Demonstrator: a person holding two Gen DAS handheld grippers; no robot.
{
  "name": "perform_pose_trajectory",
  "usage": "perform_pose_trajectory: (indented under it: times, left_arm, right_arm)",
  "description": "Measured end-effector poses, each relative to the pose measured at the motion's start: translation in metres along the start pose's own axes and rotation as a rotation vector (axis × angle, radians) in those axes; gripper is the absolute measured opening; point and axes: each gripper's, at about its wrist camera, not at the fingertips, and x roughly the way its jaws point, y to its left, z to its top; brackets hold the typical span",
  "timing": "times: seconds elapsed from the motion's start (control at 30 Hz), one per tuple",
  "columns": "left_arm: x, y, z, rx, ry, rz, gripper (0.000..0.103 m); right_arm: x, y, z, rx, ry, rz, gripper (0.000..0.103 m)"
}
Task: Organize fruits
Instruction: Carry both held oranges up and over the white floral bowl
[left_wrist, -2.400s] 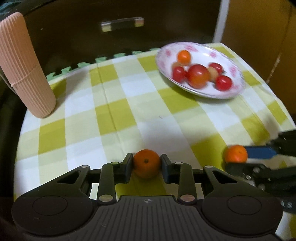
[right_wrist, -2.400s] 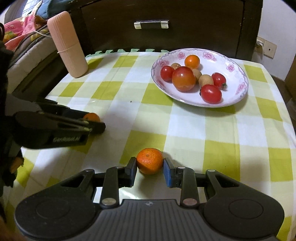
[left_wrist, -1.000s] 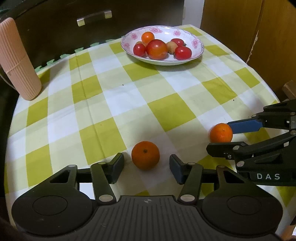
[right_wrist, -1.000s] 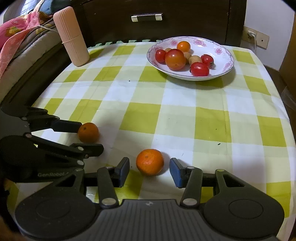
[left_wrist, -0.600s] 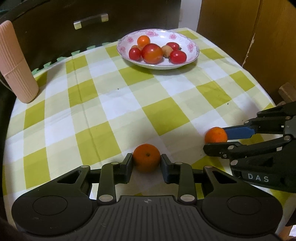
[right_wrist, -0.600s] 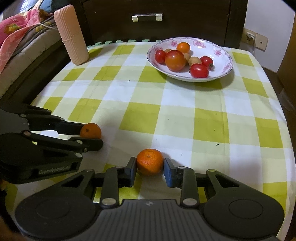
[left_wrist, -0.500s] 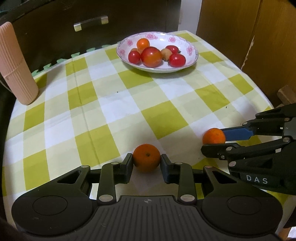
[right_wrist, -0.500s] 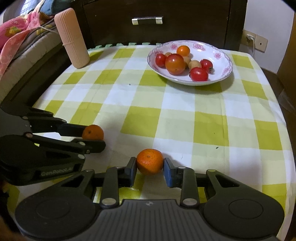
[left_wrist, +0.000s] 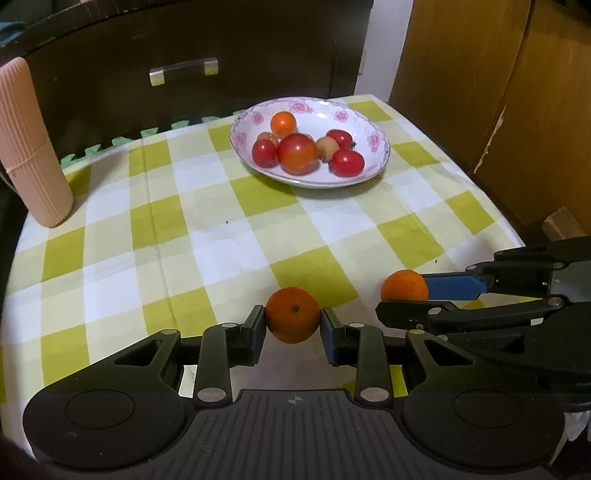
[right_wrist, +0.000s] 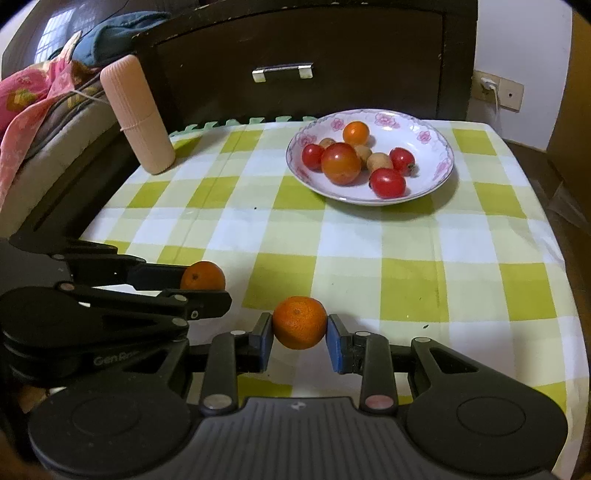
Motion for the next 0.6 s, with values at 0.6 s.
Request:
perform_pose_trajectory:
  times: [0.6]
  left_arm:
    - [0.006,-0.003,0.056,-0.007,-0.105,-0.01,0.038]
  right_arm:
    - [-0.006,-0.032,0.049,0.084,-0.113,-0.049,0.03]
